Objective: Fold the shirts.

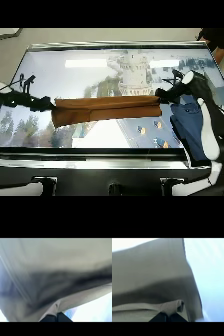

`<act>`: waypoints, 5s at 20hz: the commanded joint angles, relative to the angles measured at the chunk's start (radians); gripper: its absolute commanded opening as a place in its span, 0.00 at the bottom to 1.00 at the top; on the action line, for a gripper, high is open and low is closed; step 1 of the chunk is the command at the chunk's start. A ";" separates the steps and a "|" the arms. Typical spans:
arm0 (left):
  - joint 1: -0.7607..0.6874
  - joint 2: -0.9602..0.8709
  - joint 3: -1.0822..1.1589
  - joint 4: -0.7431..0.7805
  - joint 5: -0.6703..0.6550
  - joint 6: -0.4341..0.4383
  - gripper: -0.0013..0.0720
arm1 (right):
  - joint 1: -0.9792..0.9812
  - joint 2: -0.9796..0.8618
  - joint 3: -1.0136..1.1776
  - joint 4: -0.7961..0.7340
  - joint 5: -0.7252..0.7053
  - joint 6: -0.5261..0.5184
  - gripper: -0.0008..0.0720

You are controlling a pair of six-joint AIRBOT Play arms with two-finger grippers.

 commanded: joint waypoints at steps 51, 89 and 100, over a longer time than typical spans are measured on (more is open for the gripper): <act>-0.690 -0.336 0.050 -0.805 0.350 0.167 0.05 | 0.103 0.388 0.125 0.489 0.280 0.181 0.08; 0.121 0.426 0.009 -0.400 0.108 0.172 0.06 | 0.253 -0.070 -0.048 0.522 0.129 0.007 0.08; 0.121 0.415 -0.006 -0.399 0.105 0.175 0.06 | -0.442 0.450 -0.039 0.433 0.208 0.157 0.08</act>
